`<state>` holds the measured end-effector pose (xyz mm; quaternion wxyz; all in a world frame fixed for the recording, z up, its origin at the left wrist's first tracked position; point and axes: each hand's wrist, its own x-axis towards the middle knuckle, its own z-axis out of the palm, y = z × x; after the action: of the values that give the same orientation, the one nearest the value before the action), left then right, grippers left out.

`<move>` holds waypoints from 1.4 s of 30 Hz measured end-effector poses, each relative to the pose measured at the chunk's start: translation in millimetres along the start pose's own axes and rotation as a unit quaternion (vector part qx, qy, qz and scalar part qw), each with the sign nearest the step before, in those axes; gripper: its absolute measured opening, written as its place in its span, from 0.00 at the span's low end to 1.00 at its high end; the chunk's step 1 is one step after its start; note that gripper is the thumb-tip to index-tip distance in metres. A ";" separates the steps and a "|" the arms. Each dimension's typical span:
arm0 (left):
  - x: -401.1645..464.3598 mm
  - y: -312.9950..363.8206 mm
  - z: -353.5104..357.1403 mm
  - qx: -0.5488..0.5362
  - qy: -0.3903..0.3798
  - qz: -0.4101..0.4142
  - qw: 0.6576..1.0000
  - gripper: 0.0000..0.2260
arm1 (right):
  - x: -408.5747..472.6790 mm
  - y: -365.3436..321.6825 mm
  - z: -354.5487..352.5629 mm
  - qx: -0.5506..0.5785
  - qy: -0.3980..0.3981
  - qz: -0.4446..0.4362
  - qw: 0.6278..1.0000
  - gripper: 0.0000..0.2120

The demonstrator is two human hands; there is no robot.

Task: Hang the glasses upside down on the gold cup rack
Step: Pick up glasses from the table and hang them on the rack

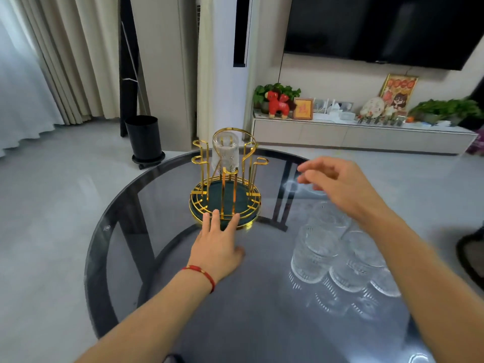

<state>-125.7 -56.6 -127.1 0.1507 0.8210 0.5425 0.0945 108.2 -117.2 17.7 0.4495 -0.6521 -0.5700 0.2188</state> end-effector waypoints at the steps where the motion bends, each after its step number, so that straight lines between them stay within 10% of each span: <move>1: -5.1 5.5 -4.9 -0.014 0.010 0.008 1.000 0.34 | -19.1 7.4 -0.5 -0.067 0.013 -0.016 0.998 0.05; 11: -44.8 44.5 -34.7 -0.353 0.011 0.024 0.935 0.16 | -83.9 46.1 19.0 -0.460 -0.040 0.080 0.884 0.44; 23: -48.8 65.0 -19.4 -0.374 0.017 0.010 0.927 0.13 | -87.9 47.8 36.4 -0.532 0.031 0.050 0.844 0.35; 31: -55.6 65.0 -28.2 -0.263 -0.027 0.117 0.957 0.47 | -94.7 34.5 52.1 -0.272 0.040 -0.081 0.958 0.39; 35: -55.4 58.6 -38.6 -0.289 0.047 0.172 0.941 0.43 | -96.3 30.9 60.8 -0.004 -0.059 -0.049 0.997 0.36; 38: -48.3 45.9 -52.1 -0.469 0.084 0.082 0.875 0.37 | -90.5 27.4 67.5 0.125 -0.094 0.006 0.988 0.30; 42: -41.7 36.0 -59.9 -0.708 0.042 -0.014 0.705 0.35 | -81.3 24.1 85.5 0.211 -0.113 0.082 0.968 0.18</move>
<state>-130.1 -99.5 -58.0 0.6663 0.4604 0.3327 0.4830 32.5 -163.6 -63.7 0.4900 -0.5584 -0.5026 0.4420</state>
